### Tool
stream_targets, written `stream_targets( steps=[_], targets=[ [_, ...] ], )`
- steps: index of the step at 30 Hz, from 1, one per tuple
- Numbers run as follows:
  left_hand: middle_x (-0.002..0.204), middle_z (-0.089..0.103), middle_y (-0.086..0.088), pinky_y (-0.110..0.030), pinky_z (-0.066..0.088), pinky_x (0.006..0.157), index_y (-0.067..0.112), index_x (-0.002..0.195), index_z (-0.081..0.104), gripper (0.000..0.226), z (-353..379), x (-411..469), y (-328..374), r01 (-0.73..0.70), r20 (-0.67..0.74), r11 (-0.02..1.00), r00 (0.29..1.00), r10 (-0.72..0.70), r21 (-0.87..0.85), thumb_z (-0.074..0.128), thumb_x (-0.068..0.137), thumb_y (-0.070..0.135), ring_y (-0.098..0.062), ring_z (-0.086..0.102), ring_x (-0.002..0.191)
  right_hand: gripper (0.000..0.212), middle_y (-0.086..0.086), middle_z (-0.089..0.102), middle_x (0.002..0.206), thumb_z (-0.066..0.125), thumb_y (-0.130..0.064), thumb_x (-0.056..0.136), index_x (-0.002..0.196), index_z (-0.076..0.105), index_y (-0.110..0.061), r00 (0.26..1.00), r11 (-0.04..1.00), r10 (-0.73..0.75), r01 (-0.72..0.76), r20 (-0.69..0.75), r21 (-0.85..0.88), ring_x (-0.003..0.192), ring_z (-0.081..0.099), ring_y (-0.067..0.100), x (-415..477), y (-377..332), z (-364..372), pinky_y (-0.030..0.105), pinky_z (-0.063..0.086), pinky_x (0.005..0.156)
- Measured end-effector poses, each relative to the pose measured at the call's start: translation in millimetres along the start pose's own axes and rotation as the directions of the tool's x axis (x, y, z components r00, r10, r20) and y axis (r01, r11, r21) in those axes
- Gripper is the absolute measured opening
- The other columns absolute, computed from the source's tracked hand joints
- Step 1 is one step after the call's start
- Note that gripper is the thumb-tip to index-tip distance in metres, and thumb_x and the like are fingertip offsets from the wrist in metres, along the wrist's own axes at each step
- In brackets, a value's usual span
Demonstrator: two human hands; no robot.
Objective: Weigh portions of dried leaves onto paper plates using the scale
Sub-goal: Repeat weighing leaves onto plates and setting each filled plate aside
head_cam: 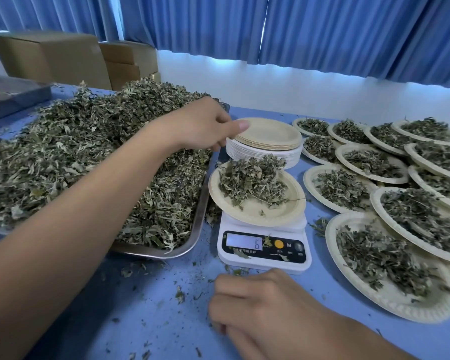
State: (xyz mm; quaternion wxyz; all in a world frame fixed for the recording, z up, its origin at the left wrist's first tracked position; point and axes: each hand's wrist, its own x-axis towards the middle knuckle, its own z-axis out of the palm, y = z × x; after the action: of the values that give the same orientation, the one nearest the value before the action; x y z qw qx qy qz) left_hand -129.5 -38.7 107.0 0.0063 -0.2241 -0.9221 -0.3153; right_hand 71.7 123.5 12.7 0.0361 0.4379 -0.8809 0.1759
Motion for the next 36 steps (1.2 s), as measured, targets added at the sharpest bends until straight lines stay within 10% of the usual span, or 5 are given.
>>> stream_targets(
  steps=[8, 14, 23, 30, 36],
  targets=[
    [0.097, 0.071, 0.000, -0.042, 0.059, 0.086, 0.018, 0.107, 0.070, 0.013, -6, 2, -29, 0.105, 0.274, 0.837, 0.916, -0.291, 0.537, 0.068, 0.095, 0.022, -0.020, 0.071, 0.087, 0.025, -0.004, 0.055, 0.080, 0.048, -0.008, 0.080, 0.082, 0.069, -0.021, 1.000, 1.000, 0.009, -0.009, 0.012, -0.003, 0.056, 0.042, 0.018, 0, -2, -2, 0.035, 0.044, 0.045],
    [0.072, 0.075, 0.008, -0.027, 0.048, 0.058, 0.020, 0.102, 0.068, 0.016, 1, 8, -36, 0.142, 0.395, 0.905, 0.864, -0.311, 0.401, 0.075, 0.089, 0.014, -0.012, 0.073, 0.072, 0.025, -0.004, 0.055, 0.080, 0.047, -0.008, 0.080, 0.082, 0.069, -0.022, 1.000, 1.000, 0.017, -0.017, 0.019, 0.001, 0.057, 0.043, 0.017, 0, -2, -3, 0.035, 0.045, 0.046],
    [0.078, 0.077, 0.003, -0.032, 0.053, 0.072, 0.015, 0.099, 0.070, 0.015, 2, 3, -29, 0.061, 0.396, 0.862, 0.870, -0.292, 0.503, 0.078, 0.086, 0.014, -0.013, 0.072, 0.075, 0.027, -0.004, 0.054, 0.080, 0.044, -0.010, 0.080, 0.083, 0.068, -0.022, 0.999, 0.999, 0.027, -0.026, 0.041, -0.022, 0.056, 0.043, 0.019, 0, -3, -4, 0.036, 0.043, 0.046],
    [0.081, 0.068, 0.006, -0.030, 0.047, 0.067, 0.022, 0.097, 0.073, 0.023, 4, 6, -20, -0.031, 0.055, 0.978, 0.998, 0.020, 0.208, 0.072, 0.089, 0.044, -0.008, 0.060, 0.070, 0.027, -0.004, 0.050, 0.079, 0.042, -0.009, 0.079, 0.082, 0.066, -0.020, 0.999, 1.000, 0.019, -0.019, 0.038, -0.010, 0.057, 0.038, 0.021, -1, -3, -4, 0.037, 0.040, 0.046],
    [0.096, 0.065, 0.017, -0.017, 0.041, 0.069, 0.032, 0.124, 0.068, 0.049, 35, 2, 1, -0.272, 0.135, 0.946, 0.958, 0.251, 0.174, 0.074, 0.082, 0.057, 0.003, 0.057, 0.077, 0.025, -0.004, 0.045, 0.079, 0.043, -0.009, 0.080, 0.084, 0.065, -0.020, 0.999, 1.000, 0.014, -0.014, 0.037, 0.001, 0.058, 0.038, 0.023, -1, -2, -3, 0.038, 0.040, 0.046]
  ],
)
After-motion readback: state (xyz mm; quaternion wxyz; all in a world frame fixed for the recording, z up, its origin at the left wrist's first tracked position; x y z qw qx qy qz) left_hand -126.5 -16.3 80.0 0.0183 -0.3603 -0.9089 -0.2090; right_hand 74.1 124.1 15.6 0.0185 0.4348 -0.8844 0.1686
